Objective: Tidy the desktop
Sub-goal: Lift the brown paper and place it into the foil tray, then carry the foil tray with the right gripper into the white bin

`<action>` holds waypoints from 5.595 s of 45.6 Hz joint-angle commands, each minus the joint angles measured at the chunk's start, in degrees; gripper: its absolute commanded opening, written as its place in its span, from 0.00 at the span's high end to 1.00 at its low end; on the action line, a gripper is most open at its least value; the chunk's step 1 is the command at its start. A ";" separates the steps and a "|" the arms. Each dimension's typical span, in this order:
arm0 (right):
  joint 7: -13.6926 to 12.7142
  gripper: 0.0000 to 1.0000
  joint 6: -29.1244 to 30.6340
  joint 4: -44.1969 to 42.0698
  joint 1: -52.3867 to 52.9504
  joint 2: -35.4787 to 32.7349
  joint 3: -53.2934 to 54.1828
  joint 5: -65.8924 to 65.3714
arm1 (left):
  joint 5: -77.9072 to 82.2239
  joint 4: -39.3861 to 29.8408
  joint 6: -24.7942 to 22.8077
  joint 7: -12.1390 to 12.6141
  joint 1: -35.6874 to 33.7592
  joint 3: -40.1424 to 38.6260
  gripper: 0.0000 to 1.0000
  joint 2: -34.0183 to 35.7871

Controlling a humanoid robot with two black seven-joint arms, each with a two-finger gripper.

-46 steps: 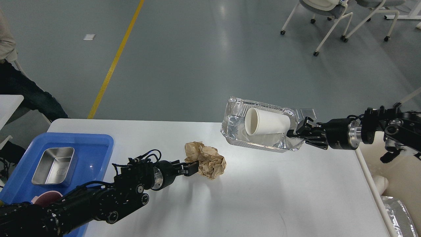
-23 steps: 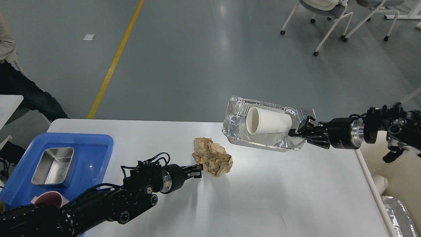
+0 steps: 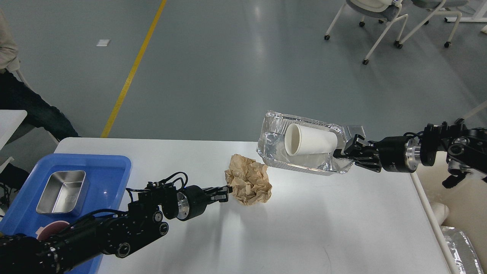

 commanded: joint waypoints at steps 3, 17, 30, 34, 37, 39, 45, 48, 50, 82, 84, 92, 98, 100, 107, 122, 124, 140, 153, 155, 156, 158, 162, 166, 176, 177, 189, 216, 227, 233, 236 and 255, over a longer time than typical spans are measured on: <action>0.00 1.00 0.00 0.00 0.00 0.02 0.00 0.00 | -0.11 -11.49 -1.21 0.19 0.10 0.07 1.00 14.33; -0.09 1.00 -0.17 0.00 0.44 0.81 -0.17 -0.18 | -0.20 -35.04 -3.58 -0.51 0.63 -2.12 1.00 39.48; -0.09 1.00 -0.17 0.00 0.44 1.25 -0.17 -0.26 | -7.13 -40.16 -8.41 -3.94 0.45 -16.35 1.00 49.24; -0.09 1.00 -0.17 0.00 0.09 1.25 -0.17 -0.26 | -10.21 -40.16 -13.59 -3.85 0.45 -23.90 1.00 49.33; -0.09 1.00 -0.17 0.09 0.00 1.25 -0.26 -0.26 | -11.71 -40.16 -17.11 -3.50 0.10 -29.45 1.00 49.16; -0.09 1.00 -0.17 0.09 0.00 1.25 -0.26 -0.26 | -11.97 -40.07 -19.04 -3.24 -0.25 -32.35 1.00 48.63; -0.09 1.00 -0.09 0.09 0.09 1.25 -0.26 -0.26 | -12.15 -39.81 -22.91 -2.10 -5.25 -35.61 1.00 47.49; -0.09 1.00 -0.09 0.53 0.09 1.25 -0.26 -0.26 | -12.15 -39.72 -24.15 -1.66 -8.50 -35.61 1.00 45.82; -0.09 1.00 -0.09 0.79 0.09 1.25 -0.35 -0.27 | -12.15 -39.54 -24.85 -1.31 -10.35 -35.61 1.00 44.86; -0.09 1.00 0.26 2.99 0.00 2.57 -3.25 -0.79 | -8.55 -29.08 -27.40 6.52 -31.10 -15.49 0.99 10.31; -0.09 1.00 0.26 2.99 0.00 2.66 -3.25 -0.79 | -8.28 -28.99 -27.40 6.52 -30.75 -14.79 0.99 9.52; -0.09 1.00 0.09 2.82 0.00 2.57 -3.25 -0.79 | -7.93 -29.26 -28.72 6.61 -29.61 -13.29 0.98 8.20; -0.18 1.00 0.09 2.29 -0.09 2.57 -3.16 -0.79 | -7.93 -29.70 -30.74 6.61 -28.38 -13.03 0.98 8.64; -0.18 1.00 0.09 2.29 0.00 2.66 -3.16 -0.79 | -7.93 -29.87 -31.35 6.61 -27.68 -12.77 0.98 8.64; -0.27 1.00 0.00 2.29 0.26 2.57 -3.16 -0.79 | -7.23 -30.14 -31.80 6.87 -26.71 -9.17 0.97 8.99; -0.18 1.00 0.00 2.64 0.26 2.13 -2.81 -0.79 | -3.98 -29.87 -31.27 6.87 -23.02 -8.54 0.97 8.29; -0.18 1.00 0.00 2.73 0.26 2.13 -2.63 -0.79 | -3.89 -29.79 -31.09 6.87 -22.84 -8.54 0.97 8.20; -0.09 1.00 0.00 3.43 0.35 1.61 -2.19 -0.79 | 1.47 -22.58 -25.47 7.04 -19.33 -9.60 0.97 0.03; -0.09 1.00 0.00 3.69 0.26 0.90 -1.93 -0.70 | 1.56 -18.80 -25.12 7.13 -19.15 -9.69 0.93 -5.51; -0.09 1.00 0.00 3.69 0.26 0.90 -1.93 -0.70 | 1.56 -18.45 -24.68 7.13 -19.15 -9.60 0.90 -5.86; -0.09 1.00 0.00 3.69 0.26 0.90 -1.93 -0.70 | 1.56 -18.36 -24.59 7.13 -19.15 -9.60 0.89 -5.86; -0.09 1.00 0.00 3.69 0.26 0.90 -1.93 -0.70 | 1.56 -18.10 -24.50 7.13 -19.06 -9.60 0.82 -5.86; -0.09 1.00 0.09 3.70 0.26 0.73 -1.93 -0.70 | 1.56 -17.57 -24.50 7.05 -18.89 -9.60 0.45 -5.51; -0.09 1.00 0.09 3.78 0.26 0.46 -1.93 -0.70 | 1.21 -17.57 -24.33 7.05 -18.45 -9.95 0.04 -4.90; -0.09 1.00 0.26 3.69 0.00 0.29 -2.02 -0.70 | -0.19 -18.80 -25.20 7.05 -18.09 -15.22 0.03 -2.09; -0.09 1.00 0.26 3.69 -0.09 0.29 -2.02 -0.70 | -0.80 -19.06 -25.20 7.05 -18.09 -15.92 0.03 -1.65; -0.18 1.00 0.09 3.61 -1.14 -0.85 -2.02 -0.62 | -16.09 -20.38 -24.42 7.05 -16.43 -26.02 0.03 6.26; 0.08 1.00 -5.54 -1.57 -10.19 -19.39 -1.58 22.40 | -56.87 -9.76 -11.06 6.78 9.77 -60.49 0.03 8.73; 0.08 1.00 -5.01 -11.94 -18.01 -23.97 -1.84 30.67 | -60.14 -0.43 -10.00 6.26 9.86 -60.58 0.03 4.16; 0.08 0.88 -5.62 -17.48 -21.88 -23.45 -1.93 32.78 | -60.22 0.71 -10.09 6.25 10.73 -60.66 0.03 4.07; 0.00 0.51 -6.76 -20.64 -22.85 -22.74 -2.02 35.23 | -60.22 1.06 -10.17 6.25 10.82 -60.66 0.03 3.98; 0.00 0.00 -20.04 -29.53 -23.91 -14.13 -1.40 39.64 | -60.40 1.50 -10.18 6.17 12.84 -60.93 0.03 3.72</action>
